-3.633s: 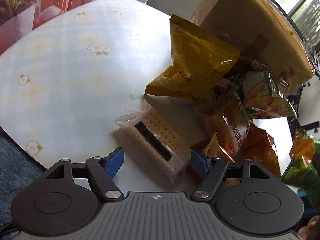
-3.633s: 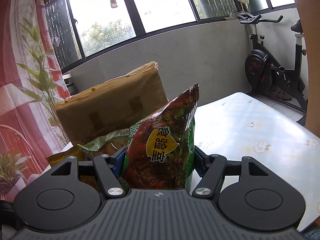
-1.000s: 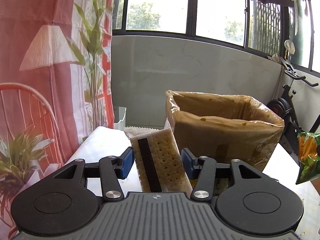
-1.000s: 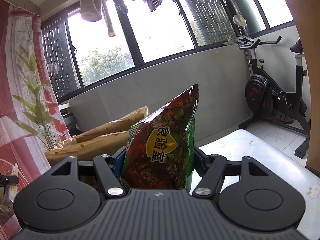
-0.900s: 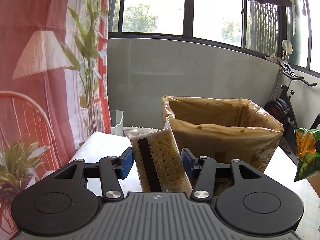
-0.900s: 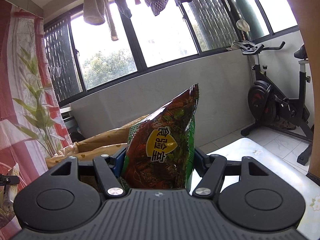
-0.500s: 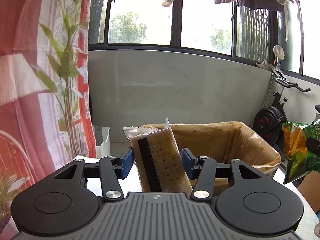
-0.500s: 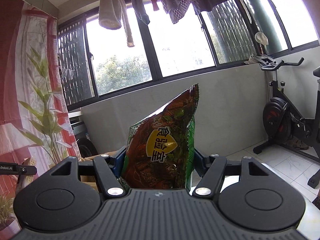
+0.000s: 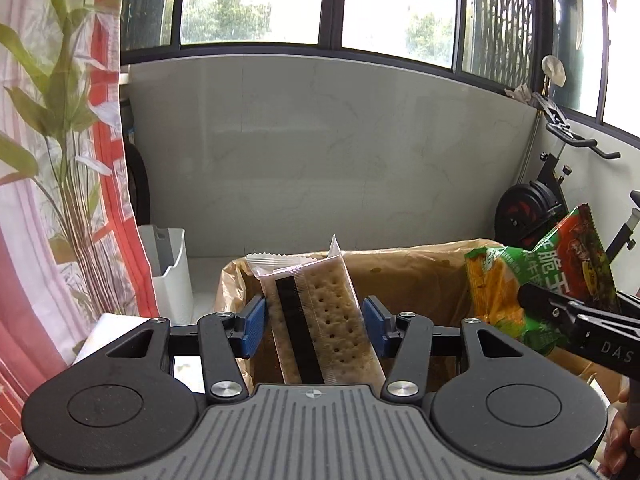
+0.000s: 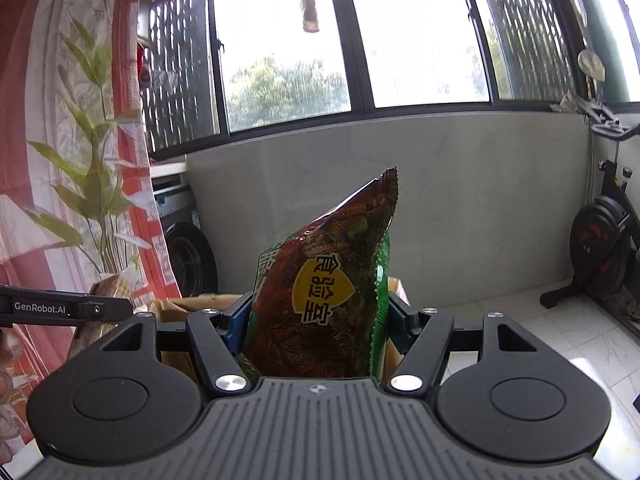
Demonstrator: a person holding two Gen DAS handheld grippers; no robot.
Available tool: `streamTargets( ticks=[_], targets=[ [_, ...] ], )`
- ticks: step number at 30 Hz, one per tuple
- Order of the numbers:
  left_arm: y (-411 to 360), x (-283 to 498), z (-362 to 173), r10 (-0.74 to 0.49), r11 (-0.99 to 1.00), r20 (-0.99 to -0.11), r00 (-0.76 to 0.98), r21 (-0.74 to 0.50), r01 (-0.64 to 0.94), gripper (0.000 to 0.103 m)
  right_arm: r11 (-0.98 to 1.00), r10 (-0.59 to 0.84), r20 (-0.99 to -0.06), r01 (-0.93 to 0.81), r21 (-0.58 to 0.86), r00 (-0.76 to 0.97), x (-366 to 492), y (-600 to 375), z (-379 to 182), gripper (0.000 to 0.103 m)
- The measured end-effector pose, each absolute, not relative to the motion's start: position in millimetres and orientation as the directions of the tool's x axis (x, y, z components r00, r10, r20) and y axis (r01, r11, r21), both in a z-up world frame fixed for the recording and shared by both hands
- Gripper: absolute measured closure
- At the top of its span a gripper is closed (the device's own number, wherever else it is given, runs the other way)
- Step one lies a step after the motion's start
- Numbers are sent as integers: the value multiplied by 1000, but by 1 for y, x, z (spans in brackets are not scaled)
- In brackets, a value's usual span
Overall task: Organize snacks
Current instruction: 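Carry both packets over the box and open both tools to drop them, then move both tools back from the box to the snack pile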
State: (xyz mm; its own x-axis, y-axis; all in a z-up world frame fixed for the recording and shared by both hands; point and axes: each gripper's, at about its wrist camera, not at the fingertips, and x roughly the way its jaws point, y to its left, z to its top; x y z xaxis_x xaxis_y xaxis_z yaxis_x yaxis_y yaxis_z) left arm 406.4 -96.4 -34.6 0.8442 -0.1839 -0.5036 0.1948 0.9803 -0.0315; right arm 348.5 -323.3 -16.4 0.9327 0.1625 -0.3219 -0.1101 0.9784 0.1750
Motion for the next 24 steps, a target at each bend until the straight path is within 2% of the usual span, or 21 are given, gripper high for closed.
streamTargets(
  ticks=[3, 6, 7, 18, 21, 24],
  targets=[
    [-95, 419, -44, -188, 980, -536, 823, -49, 193, 45, 979, 160, -410, -92, 181, 898, 364, -320, -27, 33],
    [-89, 421, -45, -199, 980, -539, 819, -82, 184, 34, 970, 186, -438, -94, 224, 879, 367, -324, -33, 31],
    [-87, 420, -44, -195, 980, -535, 822, -86, 177, 33, 967, 192, -440, -93, 237, 877, 365, -327, -32, 28],
    [-53, 370, -15, -183, 983, -494, 850, -93, 158, 32, 952, 231, -372, -130, 276, 899, 309, -341, -12, 24],
    [-37, 344, -12, -177, 984, -477, 861, -103, 145, 32, 944, 249, -335, -150, 294, 909, 285, -342, -10, 18],
    [-18, 315, -11, -172, 984, -462, 870, -119, 131, 32, 935, 259, -288, -165, 315, 922, 259, -345, -13, 8]
  ],
)
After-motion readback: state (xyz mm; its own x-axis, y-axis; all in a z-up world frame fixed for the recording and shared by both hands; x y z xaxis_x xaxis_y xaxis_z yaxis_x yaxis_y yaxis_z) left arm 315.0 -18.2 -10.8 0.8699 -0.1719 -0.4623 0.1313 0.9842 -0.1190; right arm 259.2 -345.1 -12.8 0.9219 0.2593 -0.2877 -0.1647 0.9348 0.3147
